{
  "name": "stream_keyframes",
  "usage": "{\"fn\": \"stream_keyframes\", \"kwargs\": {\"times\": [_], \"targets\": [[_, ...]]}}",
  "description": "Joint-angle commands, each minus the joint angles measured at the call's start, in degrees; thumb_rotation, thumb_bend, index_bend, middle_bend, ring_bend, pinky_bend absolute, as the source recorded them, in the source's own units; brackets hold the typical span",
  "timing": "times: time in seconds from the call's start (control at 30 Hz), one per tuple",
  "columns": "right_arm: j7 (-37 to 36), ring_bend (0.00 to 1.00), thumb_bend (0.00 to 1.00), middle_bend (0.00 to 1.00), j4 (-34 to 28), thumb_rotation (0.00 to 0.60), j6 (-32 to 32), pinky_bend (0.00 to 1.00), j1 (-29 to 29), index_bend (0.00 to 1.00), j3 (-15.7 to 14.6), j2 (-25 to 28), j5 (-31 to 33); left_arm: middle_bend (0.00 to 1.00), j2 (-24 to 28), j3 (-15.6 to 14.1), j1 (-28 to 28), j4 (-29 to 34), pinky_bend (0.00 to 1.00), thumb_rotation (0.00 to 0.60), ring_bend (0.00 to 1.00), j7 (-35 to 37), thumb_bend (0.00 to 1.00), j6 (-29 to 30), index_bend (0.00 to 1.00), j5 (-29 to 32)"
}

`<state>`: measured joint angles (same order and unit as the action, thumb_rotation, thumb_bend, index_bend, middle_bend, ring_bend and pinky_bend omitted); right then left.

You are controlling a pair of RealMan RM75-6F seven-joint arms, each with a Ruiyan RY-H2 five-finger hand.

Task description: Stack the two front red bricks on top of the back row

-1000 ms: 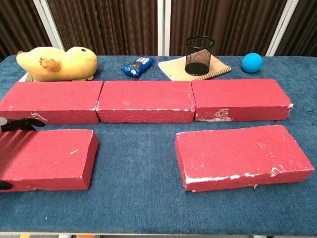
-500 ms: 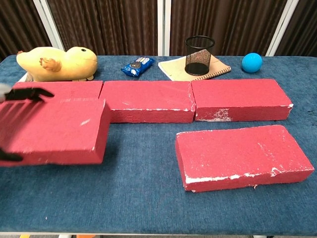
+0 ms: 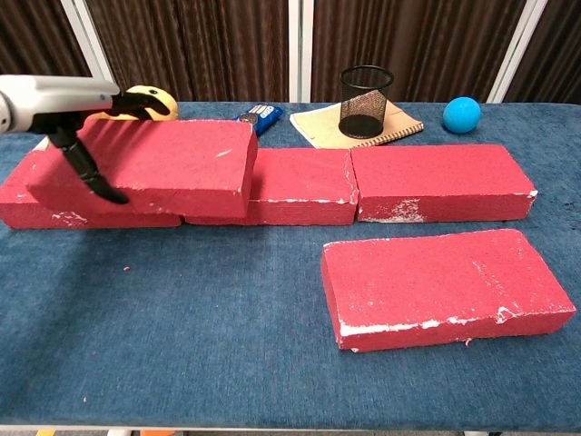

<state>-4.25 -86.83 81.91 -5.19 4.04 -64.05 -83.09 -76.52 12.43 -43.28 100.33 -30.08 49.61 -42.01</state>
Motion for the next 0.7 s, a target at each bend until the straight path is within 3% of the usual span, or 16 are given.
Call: {"fn": "stream_keyframes", "kwargs": {"times": [0.03,0.33,0.7], "targets": [[-0.1,0.00,0.07,0.00,0.2,0.600,-0.2,0.00,-0.1,0.00,0.1,0.0,0.2,0.25,-1.1,1.0,-2.6,-3.1,0.02,0.600,0.00,0.5,0.10,-1.9,0.00,3.3],[0.3,0.00,0.07,0.00,-0.3,0.600,-0.9,0.00,-0.7,0.00,0.4,-0.2,0.1,0.26,-2.1,0.1,-7.0,-9.5,0.02,0.600,0.00,3.4,0.10,-6.2,0.00,10.4],[1.0,0.00,0.07,0.00,-0.6,0.600,-1.6,0.00,-1.0,0.00,0.5,-0.3,0.7,0.26,-1.8,-1.7,-10.0,-9.6,0.03,0.600,0.00,3.5,0.10,-4.7,0.00,13.7]]}}
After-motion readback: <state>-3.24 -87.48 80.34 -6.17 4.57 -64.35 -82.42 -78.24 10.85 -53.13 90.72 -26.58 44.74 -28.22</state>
